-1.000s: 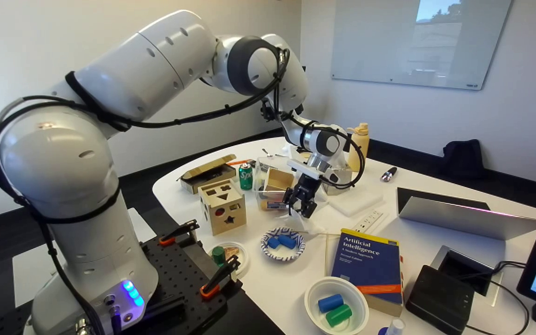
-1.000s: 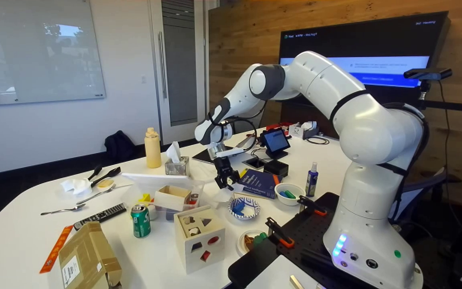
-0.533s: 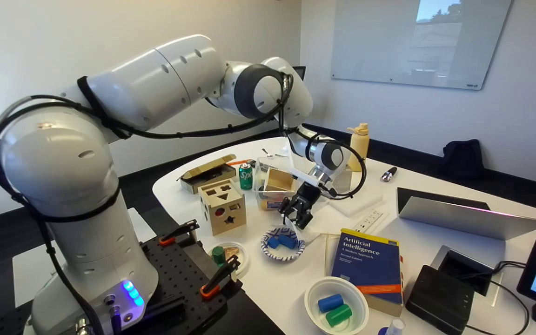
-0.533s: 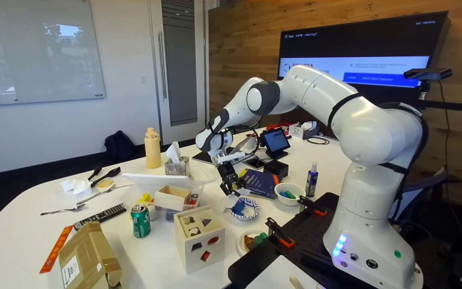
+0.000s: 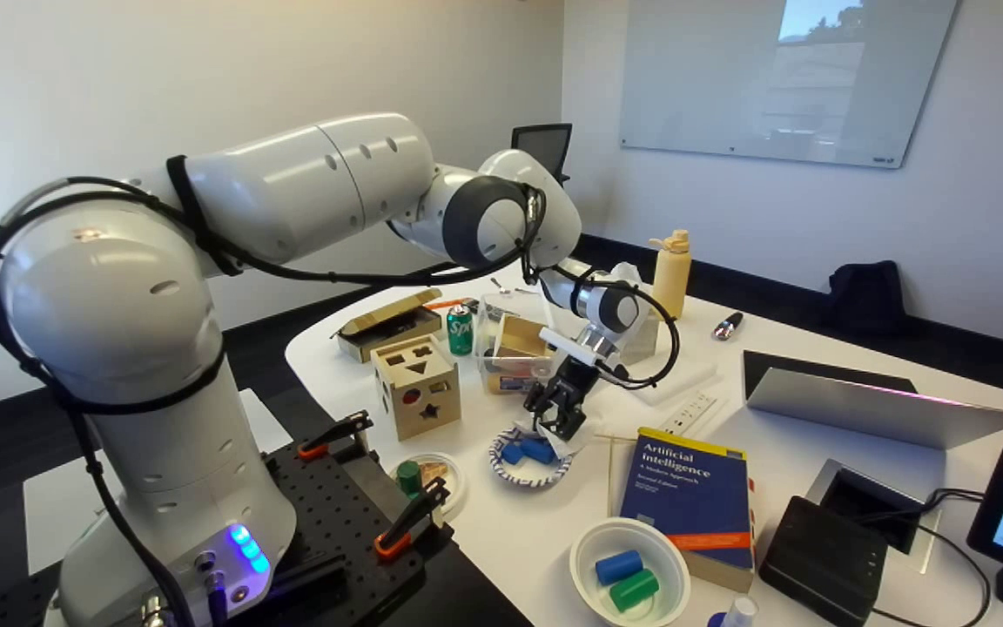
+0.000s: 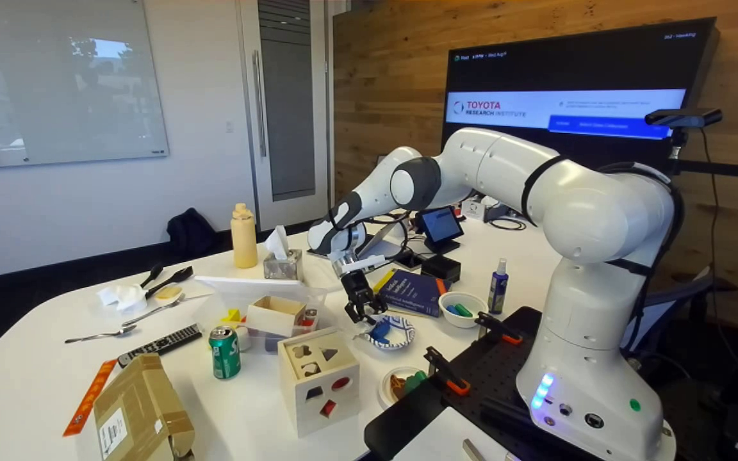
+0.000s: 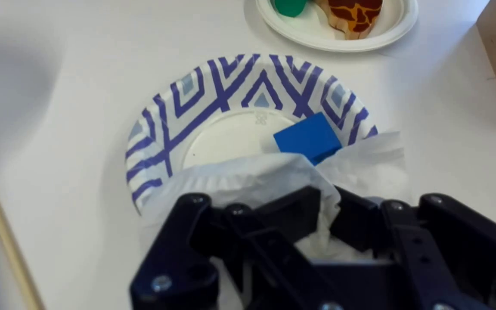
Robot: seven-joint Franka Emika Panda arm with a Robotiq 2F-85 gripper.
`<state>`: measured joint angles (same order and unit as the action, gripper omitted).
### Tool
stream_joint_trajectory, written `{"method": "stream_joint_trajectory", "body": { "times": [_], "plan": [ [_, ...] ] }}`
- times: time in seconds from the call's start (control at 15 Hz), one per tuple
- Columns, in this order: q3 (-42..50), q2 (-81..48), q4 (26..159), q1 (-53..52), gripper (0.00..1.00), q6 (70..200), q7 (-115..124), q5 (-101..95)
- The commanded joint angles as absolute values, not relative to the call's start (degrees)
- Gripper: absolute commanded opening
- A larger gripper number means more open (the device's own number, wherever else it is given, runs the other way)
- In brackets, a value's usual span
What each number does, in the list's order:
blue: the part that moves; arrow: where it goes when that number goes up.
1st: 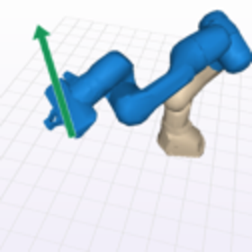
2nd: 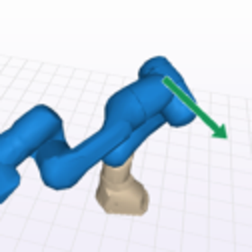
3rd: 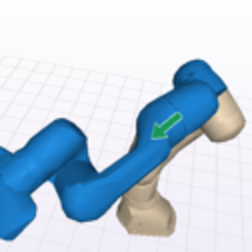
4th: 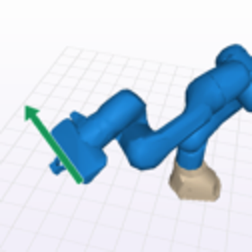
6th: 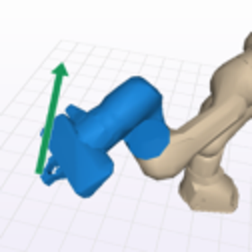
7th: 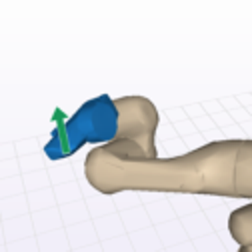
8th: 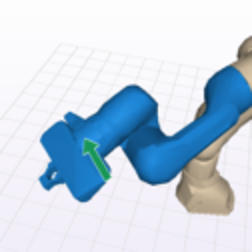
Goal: Pick up a wipe and put it on the table
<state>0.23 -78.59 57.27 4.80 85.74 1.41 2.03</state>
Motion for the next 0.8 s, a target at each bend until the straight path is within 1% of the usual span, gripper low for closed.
{"method": "stream_joint_trajectory", "body": {
  "times": [0.0,0.27,0.73],
  "plan": [
    [-0.1,-80.4,50.5,3.8,0.00,81.4,2.3,2.8],
    [-0.3,-80.7,46.6,3.2,0.00,79.4,2.7,2.7],
    [-0.3,-83.4,41.7,2.5,0.00,81.1,2.3,1.8]
  ]
}}
